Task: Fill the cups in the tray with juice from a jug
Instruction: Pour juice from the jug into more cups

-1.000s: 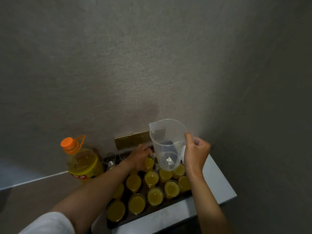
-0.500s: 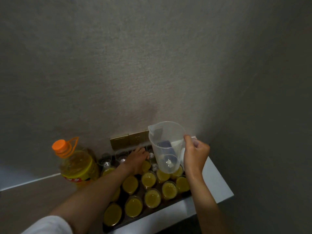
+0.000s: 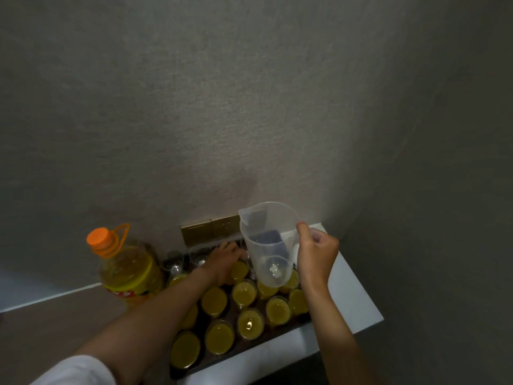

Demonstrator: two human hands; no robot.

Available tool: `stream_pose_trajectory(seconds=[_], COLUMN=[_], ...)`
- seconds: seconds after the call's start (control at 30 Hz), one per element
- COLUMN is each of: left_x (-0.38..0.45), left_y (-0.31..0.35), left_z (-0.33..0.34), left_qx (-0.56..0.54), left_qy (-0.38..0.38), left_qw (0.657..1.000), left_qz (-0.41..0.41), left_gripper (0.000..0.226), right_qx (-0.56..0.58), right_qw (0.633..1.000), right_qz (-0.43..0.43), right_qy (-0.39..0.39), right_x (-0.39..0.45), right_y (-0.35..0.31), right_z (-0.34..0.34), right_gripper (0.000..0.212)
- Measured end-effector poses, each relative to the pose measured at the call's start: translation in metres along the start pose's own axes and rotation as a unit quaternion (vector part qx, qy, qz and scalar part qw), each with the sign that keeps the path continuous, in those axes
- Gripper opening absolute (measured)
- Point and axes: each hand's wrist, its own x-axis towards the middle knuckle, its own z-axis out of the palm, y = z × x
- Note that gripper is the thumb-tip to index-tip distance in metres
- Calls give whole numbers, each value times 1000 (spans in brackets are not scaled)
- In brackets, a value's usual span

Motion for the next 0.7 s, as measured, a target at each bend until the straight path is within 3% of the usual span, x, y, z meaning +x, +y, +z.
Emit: stream_pose_trajectory(seconds=[0.23,0.37,0.5,0.6,0.7], left_x=[-33,-57,-96,-134,-172], left_y=[-3,-10,-11,2,7], left_z=[-14,-9,-10,-24,-27], left_qx=[-73,-165,-246,-333,-401], left_qy=[85,168,257,318,340], left_qw=[994,971,931,882,842], left_qz=[-10,-49,-87,-101,-122], left_gripper=[85,63,49,43,47], right_qx=[11,25,49,56,63], right_qw=[1000,998,994,990,983], right_qz=[-1,10,9,13,14], right_qy=[-29,-60,-100,-132,-171], right_x=[-12,-28,-47,-63,-83], right_y=[-3,-4,-9,-10,-10], right_z=[13,28,47,61,73], right_gripper=[51,47,48,46,45])
